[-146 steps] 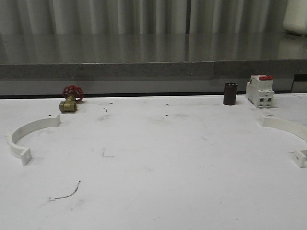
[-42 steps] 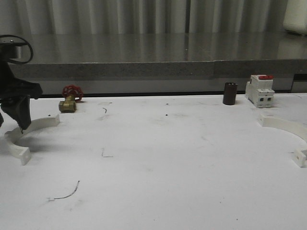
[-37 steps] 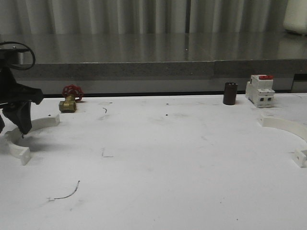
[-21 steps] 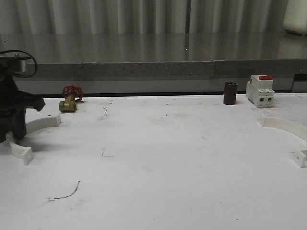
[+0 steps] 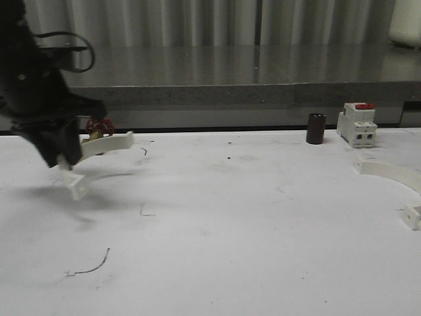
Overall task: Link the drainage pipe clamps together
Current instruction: 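Carry the clamp half to the table center and lower it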
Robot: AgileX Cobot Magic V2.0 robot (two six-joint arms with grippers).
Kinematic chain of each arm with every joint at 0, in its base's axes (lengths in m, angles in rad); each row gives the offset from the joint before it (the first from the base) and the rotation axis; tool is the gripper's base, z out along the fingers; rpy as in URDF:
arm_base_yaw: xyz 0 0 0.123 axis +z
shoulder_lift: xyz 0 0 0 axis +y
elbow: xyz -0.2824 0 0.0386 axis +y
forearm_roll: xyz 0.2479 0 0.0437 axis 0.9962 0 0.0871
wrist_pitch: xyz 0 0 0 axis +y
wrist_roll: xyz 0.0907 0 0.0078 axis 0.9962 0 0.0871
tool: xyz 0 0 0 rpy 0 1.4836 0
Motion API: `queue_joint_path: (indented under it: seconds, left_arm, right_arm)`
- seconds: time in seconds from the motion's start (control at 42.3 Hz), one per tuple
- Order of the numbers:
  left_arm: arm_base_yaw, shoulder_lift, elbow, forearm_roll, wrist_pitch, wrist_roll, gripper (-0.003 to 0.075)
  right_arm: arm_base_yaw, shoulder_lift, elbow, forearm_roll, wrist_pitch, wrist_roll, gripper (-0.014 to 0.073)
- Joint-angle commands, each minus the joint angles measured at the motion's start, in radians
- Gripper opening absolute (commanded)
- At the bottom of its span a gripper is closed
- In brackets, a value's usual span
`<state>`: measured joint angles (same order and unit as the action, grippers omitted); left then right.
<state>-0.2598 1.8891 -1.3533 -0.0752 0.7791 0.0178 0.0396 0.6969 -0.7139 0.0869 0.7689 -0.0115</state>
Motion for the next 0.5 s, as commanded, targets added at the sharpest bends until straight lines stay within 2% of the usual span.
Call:
queue_joint_path:
  seconds: [0.0, 0.142, 0.26, 0.473]
  left_arm:
    - [-0.107, -0.056, -0.087, 0.011, 0.017, -0.077, 0.0106]
    - [-0.25, -0.022, -0.174, 0.134, 0.05, -0.265, 0.0106]
    - [-0.329, 0.036, -0.256, 0.171, 0.082, -0.364, 0.0106]
    - [-0.39, 0.144, -0.375, 0.17, 0.103, -0.48, 0.0106]
  right_arm:
    - [-0.006, 0.005, -0.035, -0.004, -0.06, -0.008, 0.0477]
    - [-0.006, 0.005, -0.035, -0.004, -0.06, -0.008, 0.0477]
    - [-0.006, 0.005, -0.035, -0.004, -0.06, -0.008, 0.0477]
    - [-0.006, 0.005, -0.035, -0.004, -0.06, -0.008, 0.0477]
